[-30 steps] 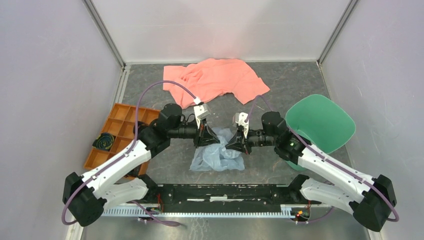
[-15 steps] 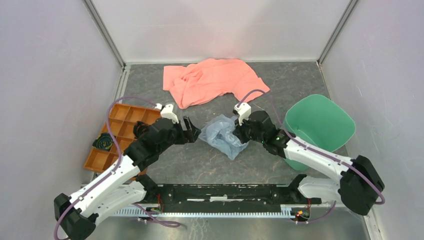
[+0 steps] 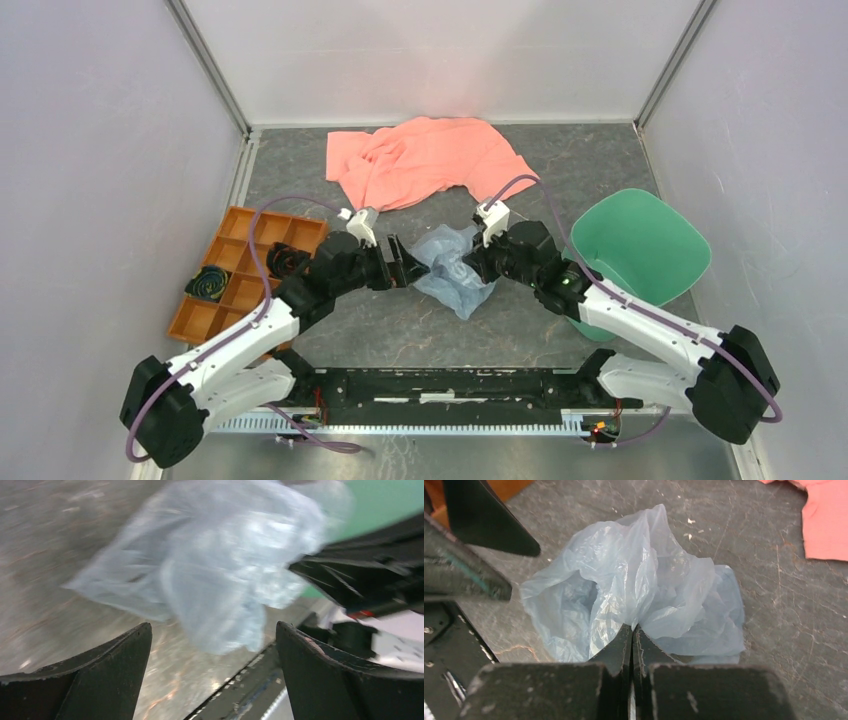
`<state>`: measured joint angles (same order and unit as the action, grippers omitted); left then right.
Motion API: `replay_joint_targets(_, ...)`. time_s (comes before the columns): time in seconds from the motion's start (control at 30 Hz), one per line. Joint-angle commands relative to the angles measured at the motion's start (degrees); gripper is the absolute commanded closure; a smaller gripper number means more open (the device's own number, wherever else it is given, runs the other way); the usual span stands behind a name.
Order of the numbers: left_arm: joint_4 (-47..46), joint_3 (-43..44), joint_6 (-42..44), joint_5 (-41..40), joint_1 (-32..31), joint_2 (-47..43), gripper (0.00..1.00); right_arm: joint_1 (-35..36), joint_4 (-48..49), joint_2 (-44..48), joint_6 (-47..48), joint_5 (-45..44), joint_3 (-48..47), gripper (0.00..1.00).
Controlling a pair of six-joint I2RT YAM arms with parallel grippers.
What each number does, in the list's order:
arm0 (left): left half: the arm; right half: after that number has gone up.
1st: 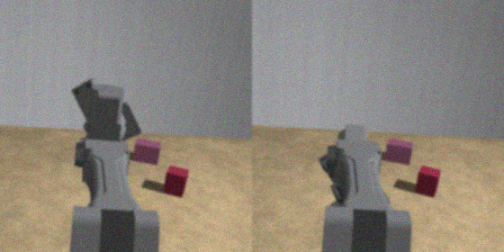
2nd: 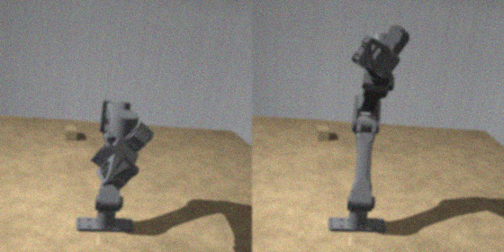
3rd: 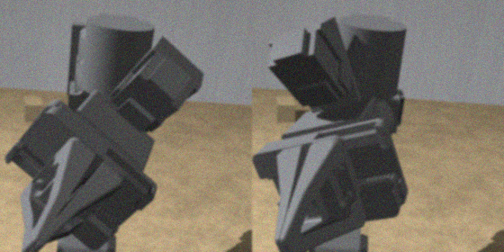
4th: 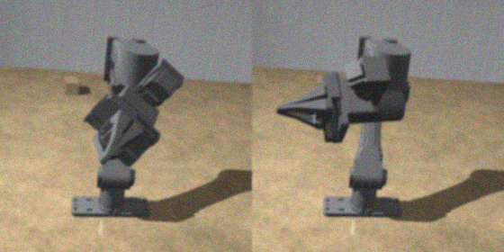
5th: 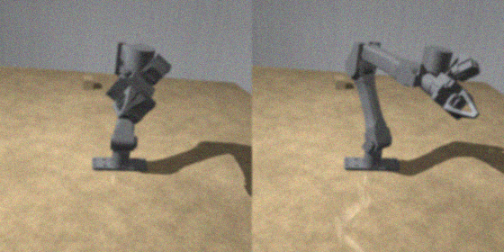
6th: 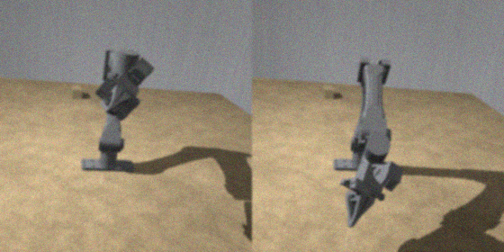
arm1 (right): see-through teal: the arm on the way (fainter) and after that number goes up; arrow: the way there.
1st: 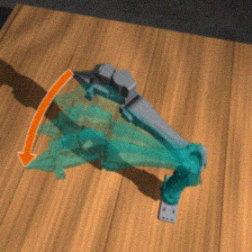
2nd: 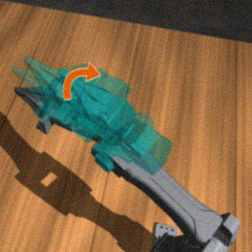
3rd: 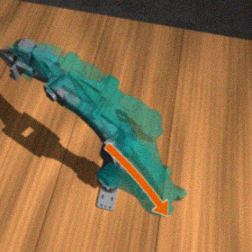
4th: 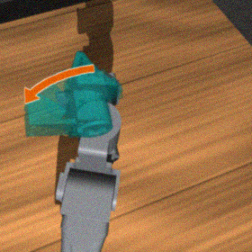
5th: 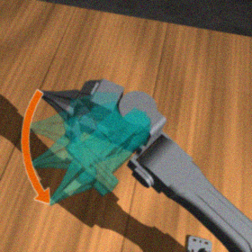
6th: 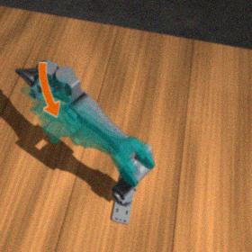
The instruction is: Put the trash bags into the trash bin
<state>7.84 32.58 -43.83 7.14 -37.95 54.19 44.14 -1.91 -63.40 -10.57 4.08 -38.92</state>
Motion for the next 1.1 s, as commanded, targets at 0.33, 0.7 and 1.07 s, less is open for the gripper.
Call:
replay_joint_targets(0.33,4.0,4.7,6.7,-4.1,0.1,8.8,0.37,0.0,5.5,2.4,-5.5,0.1,-4.3,0.99)
replay_joint_targets(0.7,-0.4,4.6,2.9,-4.4,1.2,8.8,0.04,0.0,7.2,-2.2,-7.2,8.2,-8.9,0.97)
replay_joint_targets(1.07,-4.3,7.5,3.6,-0.2,6.5,13.4,0.57,-0.1,5.5,-1.1,-7.3,8.7,-7.5,0.96)
